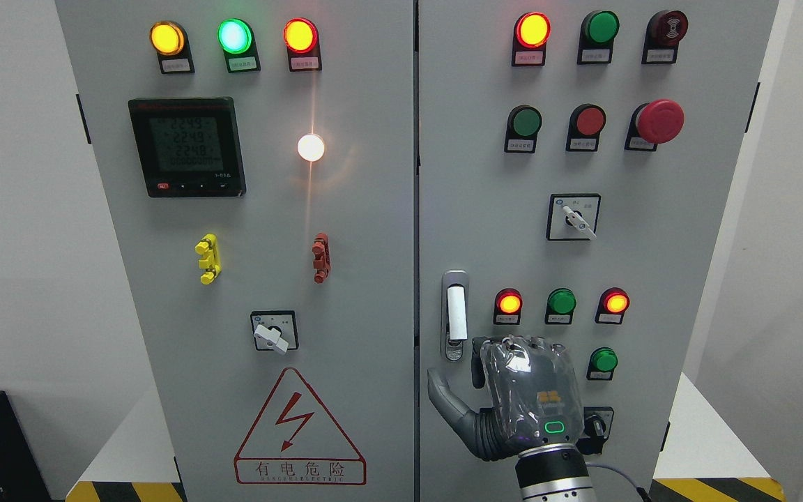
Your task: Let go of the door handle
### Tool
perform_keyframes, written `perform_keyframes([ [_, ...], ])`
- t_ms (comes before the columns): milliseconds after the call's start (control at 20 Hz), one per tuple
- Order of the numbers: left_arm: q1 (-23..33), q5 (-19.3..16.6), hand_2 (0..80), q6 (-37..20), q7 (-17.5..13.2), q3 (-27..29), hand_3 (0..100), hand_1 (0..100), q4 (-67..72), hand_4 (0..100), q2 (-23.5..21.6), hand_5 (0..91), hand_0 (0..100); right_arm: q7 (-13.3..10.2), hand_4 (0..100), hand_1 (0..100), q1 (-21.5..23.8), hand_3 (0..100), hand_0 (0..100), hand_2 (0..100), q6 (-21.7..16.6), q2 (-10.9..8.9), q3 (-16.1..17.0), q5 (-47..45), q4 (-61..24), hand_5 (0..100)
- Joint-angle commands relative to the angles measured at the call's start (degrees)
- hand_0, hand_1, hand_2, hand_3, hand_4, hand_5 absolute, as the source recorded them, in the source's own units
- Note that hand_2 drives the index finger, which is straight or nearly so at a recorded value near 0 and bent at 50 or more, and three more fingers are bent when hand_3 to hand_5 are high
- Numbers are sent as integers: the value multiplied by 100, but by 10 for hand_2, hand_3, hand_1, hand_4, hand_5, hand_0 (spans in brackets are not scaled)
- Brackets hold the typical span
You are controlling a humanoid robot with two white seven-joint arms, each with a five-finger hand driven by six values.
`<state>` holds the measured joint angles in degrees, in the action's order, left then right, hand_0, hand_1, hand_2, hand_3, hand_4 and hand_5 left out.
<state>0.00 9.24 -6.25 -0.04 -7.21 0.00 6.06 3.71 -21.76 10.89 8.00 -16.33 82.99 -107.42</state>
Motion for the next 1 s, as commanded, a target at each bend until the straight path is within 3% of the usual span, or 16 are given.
perform_keyframes([
  [0,-150,-1,0,1,4,0,0,556,167,0,0,0,120,-2,1000,218,-267,1000,317,979,53,9,-72,16,370,1000],
  [951,-150,-1,0,1,4,0,0,556,167,0,0,0,120,-37,1000,266,-487,1000,289,973,221,0,51,16,555,1000],
])
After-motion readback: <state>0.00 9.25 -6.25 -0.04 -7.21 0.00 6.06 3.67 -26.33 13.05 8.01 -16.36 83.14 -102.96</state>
